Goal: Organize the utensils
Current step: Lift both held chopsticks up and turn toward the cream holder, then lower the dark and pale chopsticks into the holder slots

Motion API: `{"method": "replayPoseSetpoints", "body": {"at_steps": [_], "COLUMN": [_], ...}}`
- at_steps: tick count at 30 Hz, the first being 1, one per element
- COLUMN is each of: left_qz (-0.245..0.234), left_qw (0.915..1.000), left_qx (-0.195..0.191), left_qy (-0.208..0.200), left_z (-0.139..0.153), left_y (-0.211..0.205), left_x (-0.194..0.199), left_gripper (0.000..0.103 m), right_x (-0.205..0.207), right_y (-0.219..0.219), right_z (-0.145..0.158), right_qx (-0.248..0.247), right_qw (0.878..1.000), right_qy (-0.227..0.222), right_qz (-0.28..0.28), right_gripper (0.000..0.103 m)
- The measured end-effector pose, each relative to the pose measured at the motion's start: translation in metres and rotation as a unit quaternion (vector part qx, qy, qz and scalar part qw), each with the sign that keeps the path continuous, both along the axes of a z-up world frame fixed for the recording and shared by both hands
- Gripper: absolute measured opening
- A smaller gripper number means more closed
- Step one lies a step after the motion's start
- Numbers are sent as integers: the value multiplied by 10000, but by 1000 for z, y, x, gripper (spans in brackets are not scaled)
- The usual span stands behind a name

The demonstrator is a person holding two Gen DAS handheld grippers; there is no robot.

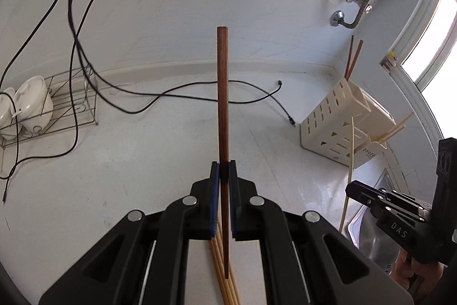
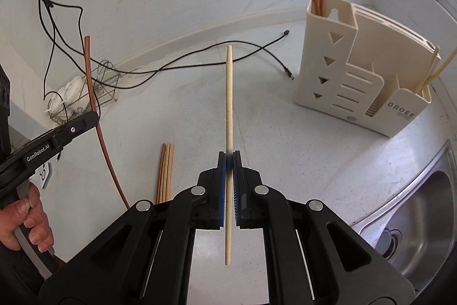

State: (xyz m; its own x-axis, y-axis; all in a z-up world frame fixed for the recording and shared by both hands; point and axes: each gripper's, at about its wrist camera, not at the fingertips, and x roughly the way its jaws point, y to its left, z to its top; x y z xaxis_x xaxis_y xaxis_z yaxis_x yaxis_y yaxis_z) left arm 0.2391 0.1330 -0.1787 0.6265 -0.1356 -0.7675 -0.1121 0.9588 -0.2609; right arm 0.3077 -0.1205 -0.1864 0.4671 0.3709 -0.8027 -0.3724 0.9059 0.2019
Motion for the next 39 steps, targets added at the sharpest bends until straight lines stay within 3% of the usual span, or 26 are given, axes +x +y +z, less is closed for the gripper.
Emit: {"method": "replayPoseSetpoints", "body": {"at_steps": [10,17,23,30,39], "left_qz": [-717,-1193,-1516,-1707,-1656], "left_qw": [9902,9721,9556,9435,9464], "left_qx": [-86,-155,-80,114,-43], "left_qy": [-1192,-2016,-2526,-2839,-2772], "left_z": [67,110,124,130,112], "left_y": [-73,-122,-163,-189,-193], "left_x": [48,80,104,126,155], "left_gripper": [6,6,6,6,6], "right_x": [21,39,53,72,88], "right_y": [-68,-108,-143,-179,-196], "right_z": [66,110,133,134,118], "right_qx": [258,304,435,702,751], "right_qw": [9908,9784,9650,9537,9476], "right_qy": [-1091,-1764,-2252,-2471,-2708], "right_qz": [-753,-1038,-1271,-1562,-1517], "right_gripper": [4,4,4,4,4]}}
